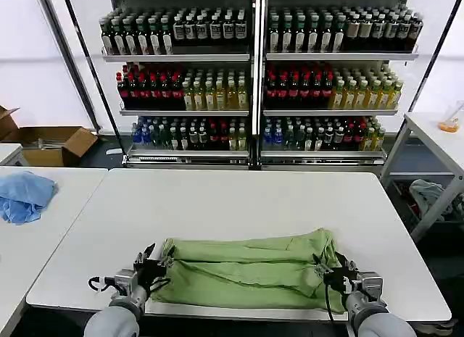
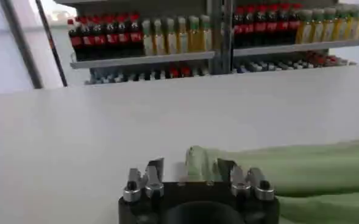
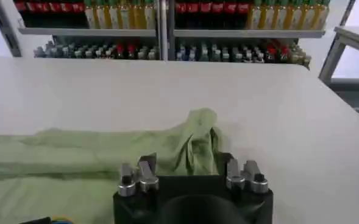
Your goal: Fold and organize the clothes.
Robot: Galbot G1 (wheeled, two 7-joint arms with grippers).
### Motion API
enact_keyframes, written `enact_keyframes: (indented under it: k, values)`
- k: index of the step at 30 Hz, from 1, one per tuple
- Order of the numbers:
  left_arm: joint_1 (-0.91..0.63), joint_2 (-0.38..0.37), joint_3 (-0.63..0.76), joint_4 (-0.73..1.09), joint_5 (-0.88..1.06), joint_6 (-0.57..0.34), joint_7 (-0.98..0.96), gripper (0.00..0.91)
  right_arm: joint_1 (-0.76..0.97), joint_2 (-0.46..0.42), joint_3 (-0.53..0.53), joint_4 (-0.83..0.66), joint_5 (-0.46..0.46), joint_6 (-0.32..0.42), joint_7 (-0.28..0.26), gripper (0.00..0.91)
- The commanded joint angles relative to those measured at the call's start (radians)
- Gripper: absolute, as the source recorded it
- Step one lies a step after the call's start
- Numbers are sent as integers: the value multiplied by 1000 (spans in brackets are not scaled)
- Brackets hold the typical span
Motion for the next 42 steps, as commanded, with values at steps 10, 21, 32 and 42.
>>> enact_keyframes:
  k: [10, 21, 32, 42]
  values:
    - [67, -81, 33, 23, 52, -50, -36, 30, -32, 1, 23, 21, 1, 1, -4, 907]
    - [74, -65, -26, 11, -90, -60, -26, 30, -12, 1, 22, 18, 8, 1, 7, 907]
    - [85, 159, -313, 6, -290, -70, -7, 30, 3, -17, 25, 19, 23, 2, 7, 907]
    - [60, 334, -528, -33, -539, -60, 4, 20, 16, -25, 18, 21, 29, 2, 7, 907]
